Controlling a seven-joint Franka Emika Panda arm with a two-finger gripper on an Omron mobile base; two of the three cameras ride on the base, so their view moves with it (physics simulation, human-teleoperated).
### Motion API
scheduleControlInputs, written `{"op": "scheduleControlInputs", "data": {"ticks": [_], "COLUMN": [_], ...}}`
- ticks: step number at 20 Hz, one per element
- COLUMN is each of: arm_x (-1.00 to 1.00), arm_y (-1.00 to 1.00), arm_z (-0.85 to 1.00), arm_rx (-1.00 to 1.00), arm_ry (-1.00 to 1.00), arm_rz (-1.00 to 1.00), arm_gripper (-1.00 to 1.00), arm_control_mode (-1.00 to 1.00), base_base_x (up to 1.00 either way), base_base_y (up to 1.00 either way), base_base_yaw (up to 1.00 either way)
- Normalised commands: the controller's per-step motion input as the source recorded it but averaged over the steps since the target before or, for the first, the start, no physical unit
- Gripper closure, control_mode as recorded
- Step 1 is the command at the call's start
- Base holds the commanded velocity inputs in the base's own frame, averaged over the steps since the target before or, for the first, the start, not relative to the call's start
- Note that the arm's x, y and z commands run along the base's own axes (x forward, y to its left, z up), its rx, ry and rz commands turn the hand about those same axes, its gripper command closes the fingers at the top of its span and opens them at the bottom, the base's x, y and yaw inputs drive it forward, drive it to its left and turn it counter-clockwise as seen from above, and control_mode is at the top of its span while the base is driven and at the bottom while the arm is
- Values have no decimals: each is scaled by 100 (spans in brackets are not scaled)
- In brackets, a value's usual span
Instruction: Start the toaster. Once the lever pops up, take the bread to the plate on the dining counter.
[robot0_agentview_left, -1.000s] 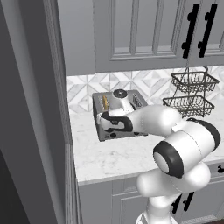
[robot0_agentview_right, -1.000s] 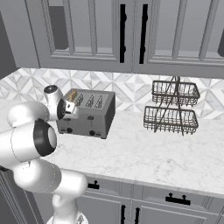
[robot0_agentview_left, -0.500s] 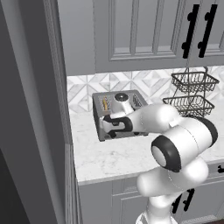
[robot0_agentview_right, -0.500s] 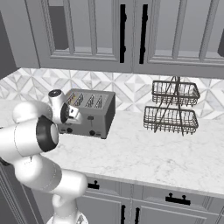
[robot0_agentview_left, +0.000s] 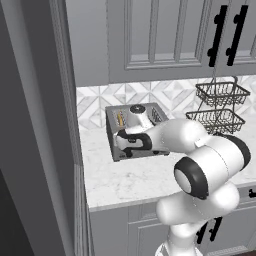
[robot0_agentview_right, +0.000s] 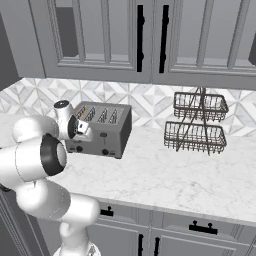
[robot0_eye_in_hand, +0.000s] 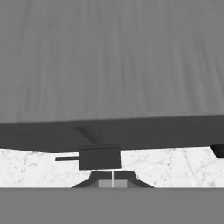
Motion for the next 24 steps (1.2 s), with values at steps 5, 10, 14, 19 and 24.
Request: {"op": "scheduleControlInputs", "data": {"ticks": [5, 10, 14, 19, 24], "arm_x": [-60, -12, -39, -28, -1], "arm_y": [0, -8, -7, 18, 17], "arm_z": [65, 98, 90, 90, 69], "arm_rx": [8, 9, 6, -8, -16], "arm_ry": [-17, -4, -12, -15, 0], "arm_rz": [0, 2, 5, 4, 0], "arm_gripper": [100, 100, 100, 100, -100], "arm_control_mode": [-100, -100, -100, -100, -100], "base_base_x": [0, 0, 0, 0, 0], "base_base_y": [0, 0, 0, 0, 0], "base_base_yaw": [0, 0, 0, 0, 0]}}
